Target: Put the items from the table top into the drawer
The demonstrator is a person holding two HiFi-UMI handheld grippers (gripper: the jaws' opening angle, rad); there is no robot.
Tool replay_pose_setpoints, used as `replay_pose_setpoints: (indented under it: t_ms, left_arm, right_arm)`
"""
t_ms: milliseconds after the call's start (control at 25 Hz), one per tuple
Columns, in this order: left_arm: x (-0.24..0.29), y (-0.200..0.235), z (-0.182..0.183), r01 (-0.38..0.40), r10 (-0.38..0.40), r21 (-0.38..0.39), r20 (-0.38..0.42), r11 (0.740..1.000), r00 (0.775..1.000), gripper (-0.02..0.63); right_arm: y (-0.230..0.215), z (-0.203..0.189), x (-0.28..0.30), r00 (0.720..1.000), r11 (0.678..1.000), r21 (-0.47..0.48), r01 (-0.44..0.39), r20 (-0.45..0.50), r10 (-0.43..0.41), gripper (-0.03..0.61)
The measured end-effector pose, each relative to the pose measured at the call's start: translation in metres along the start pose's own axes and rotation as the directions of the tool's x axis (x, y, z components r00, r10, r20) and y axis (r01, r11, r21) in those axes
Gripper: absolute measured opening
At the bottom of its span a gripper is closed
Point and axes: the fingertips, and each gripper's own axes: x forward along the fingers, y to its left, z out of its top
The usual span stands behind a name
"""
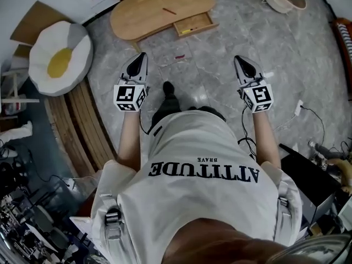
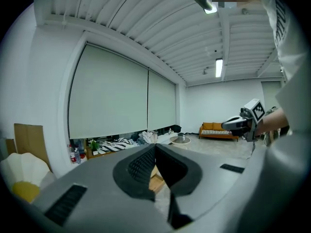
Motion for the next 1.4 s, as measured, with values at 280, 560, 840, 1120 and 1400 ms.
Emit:
replay_pose_setpoints:
  t_ms: [280, 560, 840, 1120, 1400]
  left_arm:
    - [0.045, 0.051, -0.001, 0.054, -0.054, -0.005, -0.020, 0.999, 0.998, 0.021]
    - [0.084, 0.105, -0.006, 0.105, -0.106, -0.014, -0.047, 0.994, 0.993, 0.021]
    - [0.123, 0.147, 0.003, 0.183, -0.182, 0.003, -0.039, 0.983, 0.982, 0.021]
    - [0.151, 0.186, 0.006, 0.219, -0.218, 0.016, -0.037, 0.976, 0.975, 0.021]
    - [0.165, 0.207, 0.001, 0.239, -0.239, 0.002, -0.047, 0.971, 0.970, 0.021]
  right_arm:
    - [-0.013, 0.011, 0.050, 0.998, 0.998, 0.017, 0.054, -0.028, -0.054, 0.018]
    - [-0.020, 0.026, 0.101, 0.991, 0.992, 0.018, 0.124, -0.051, -0.123, 0.018]
    - [-0.030, 0.039, 0.146, 0.983, 0.983, 0.043, 0.176, -0.057, -0.173, 0.018]
    - [-0.025, 0.050, 0.194, 0.980, 0.981, 0.032, 0.192, -0.063, -0.190, 0.018]
    - [-0.025, 0.048, 0.217, 0.974, 0.974, 0.055, 0.220, -0.076, -0.215, 0.018]
